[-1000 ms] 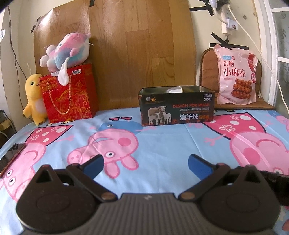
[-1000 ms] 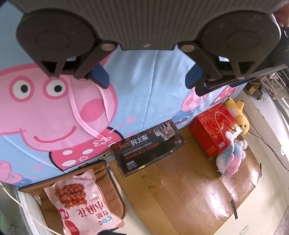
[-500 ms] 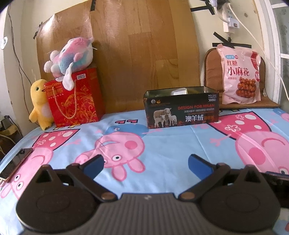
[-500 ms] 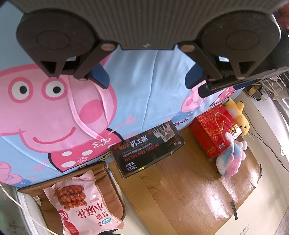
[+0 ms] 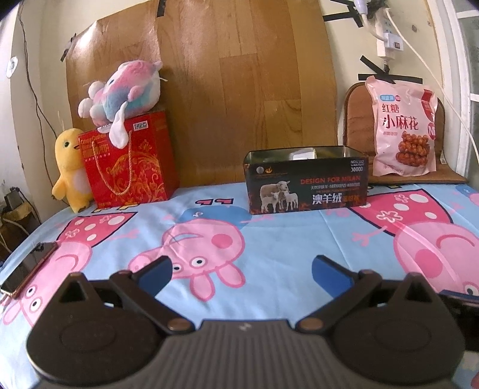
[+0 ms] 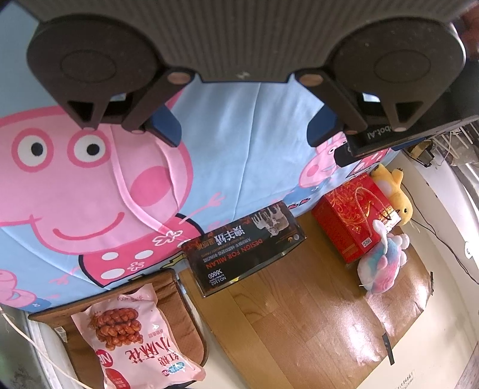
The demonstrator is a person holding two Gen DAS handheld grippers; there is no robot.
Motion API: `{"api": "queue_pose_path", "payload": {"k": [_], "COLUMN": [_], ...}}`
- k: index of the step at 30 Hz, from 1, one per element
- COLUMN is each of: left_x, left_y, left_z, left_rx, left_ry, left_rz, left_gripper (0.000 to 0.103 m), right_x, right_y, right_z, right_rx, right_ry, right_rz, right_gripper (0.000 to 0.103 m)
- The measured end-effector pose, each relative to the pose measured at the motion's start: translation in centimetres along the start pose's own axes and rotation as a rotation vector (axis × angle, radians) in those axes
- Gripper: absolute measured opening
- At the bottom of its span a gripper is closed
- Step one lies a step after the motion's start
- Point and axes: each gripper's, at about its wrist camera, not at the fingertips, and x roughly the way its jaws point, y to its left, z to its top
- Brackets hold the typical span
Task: Organize snacks
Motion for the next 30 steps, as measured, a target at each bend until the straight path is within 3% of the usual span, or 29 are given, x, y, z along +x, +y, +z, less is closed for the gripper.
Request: {"api": "queue_pose_path", "payload": {"k": [30], "left_x": [0.48], "left_y": [0.20], "left_z": [-0.67], "left_rx": [-0.005], "left_ry": [0.098], "left_rz": [-0.049], "left_gripper": [0.103], "right_x": [-0.06], "right_y": [-0.20], "right_z": [-0.05], "right_rx": [0.011], "right_ry": [0.009], "right_rz": [0.002], "right_gripper": [0.093]}}
